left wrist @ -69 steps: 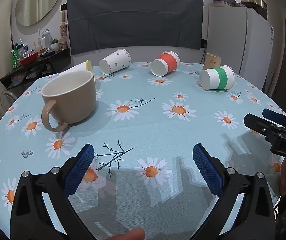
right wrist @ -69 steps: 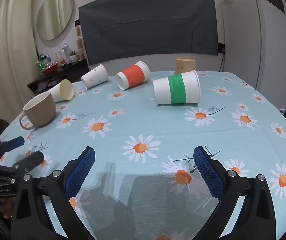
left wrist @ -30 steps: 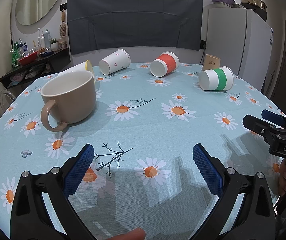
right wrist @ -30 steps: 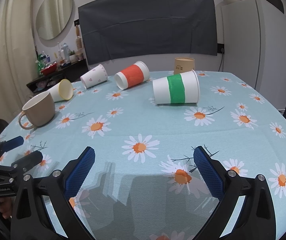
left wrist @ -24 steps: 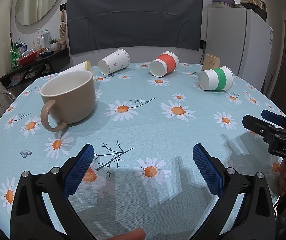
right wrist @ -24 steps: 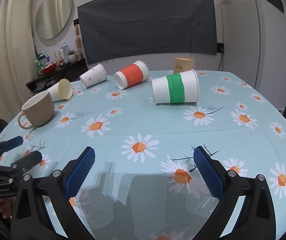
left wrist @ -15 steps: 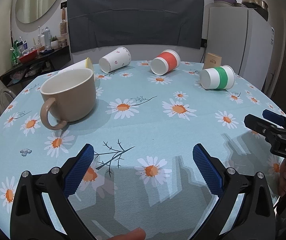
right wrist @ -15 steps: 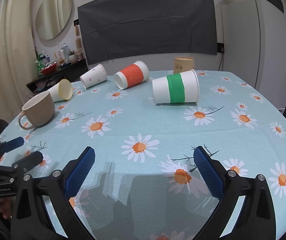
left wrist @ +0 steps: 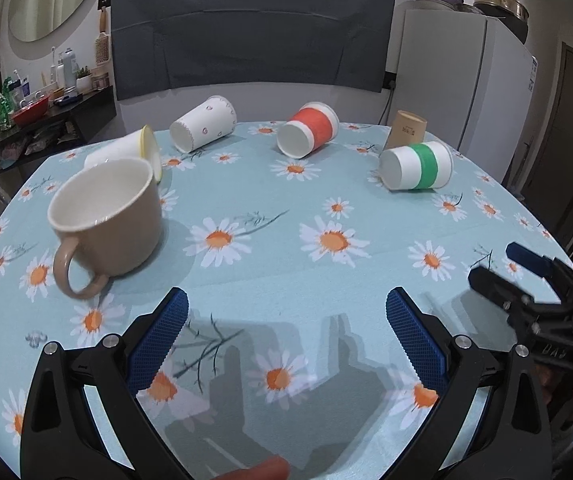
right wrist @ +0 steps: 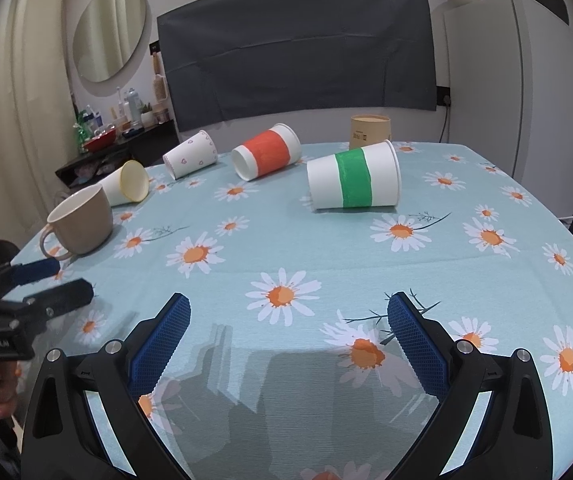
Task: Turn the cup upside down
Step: 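Move the left gripper to the red-banded paper cup and close on it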
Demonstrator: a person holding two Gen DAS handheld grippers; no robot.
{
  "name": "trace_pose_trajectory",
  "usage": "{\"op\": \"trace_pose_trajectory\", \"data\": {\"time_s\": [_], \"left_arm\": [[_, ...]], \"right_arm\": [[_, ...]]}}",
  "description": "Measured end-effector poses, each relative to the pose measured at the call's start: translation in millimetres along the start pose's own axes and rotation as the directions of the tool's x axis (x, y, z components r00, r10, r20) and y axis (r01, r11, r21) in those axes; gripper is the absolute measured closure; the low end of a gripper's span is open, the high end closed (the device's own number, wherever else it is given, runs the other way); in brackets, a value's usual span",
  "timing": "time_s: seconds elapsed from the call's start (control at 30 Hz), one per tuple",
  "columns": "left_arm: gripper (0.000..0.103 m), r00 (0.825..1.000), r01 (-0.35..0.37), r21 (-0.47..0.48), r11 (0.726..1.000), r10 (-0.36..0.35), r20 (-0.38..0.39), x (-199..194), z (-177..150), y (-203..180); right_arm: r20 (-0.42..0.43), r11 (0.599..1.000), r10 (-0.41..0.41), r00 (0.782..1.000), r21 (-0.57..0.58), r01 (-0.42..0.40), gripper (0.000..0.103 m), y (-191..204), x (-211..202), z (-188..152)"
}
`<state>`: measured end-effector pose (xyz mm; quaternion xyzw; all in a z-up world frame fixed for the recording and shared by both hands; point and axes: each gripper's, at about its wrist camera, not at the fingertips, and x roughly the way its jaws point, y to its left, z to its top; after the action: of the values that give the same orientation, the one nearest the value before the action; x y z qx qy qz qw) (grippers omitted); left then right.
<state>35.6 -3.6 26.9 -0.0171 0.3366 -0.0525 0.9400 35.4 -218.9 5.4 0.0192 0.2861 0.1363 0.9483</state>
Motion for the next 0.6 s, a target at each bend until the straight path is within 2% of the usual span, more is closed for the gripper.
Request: {"op": "trace_pose_trajectory", "data": {"time_s": [0.13, 0.27, 0.47, 0.6], "left_arm": [[0.006, 1.000, 0.005, 0.053, 0.999, -0.005, 0.009, 10.1, 39.2, -9.7], [0.006, 0.999, 0.015, 0.090, 0.996, -0.012, -0.031, 38.3, 73.6, -15.2], [0.006, 0.993, 0.009, -0.029, 1.000, -0.013, -0.120, 100.7, 110.3, -4.9], [0.006, 0.988, -0.003, -0.012, 1.000, 0.001, -0.155, 138.6, 129.0, -7.3]], "right_arm": [[0.006, 1.000, 0.000, 1.000, 0.015, 0.000, 0.008, -1.8, -1.2, 0.0], [0.010, 0.999, -0.005, 1.000, 0.035, 0.004, 0.008, -6.5, -1.1, 0.1], [-0.006, 0.999, -0.015, 1.000, 0.044, 0.015, 0.008, -7.7, 1.4, 0.6], [-0.006, 0.999, -0.003, 1.000, 0.043, 0.003, 0.008, -8.4, 1.8, 0.0]]}}
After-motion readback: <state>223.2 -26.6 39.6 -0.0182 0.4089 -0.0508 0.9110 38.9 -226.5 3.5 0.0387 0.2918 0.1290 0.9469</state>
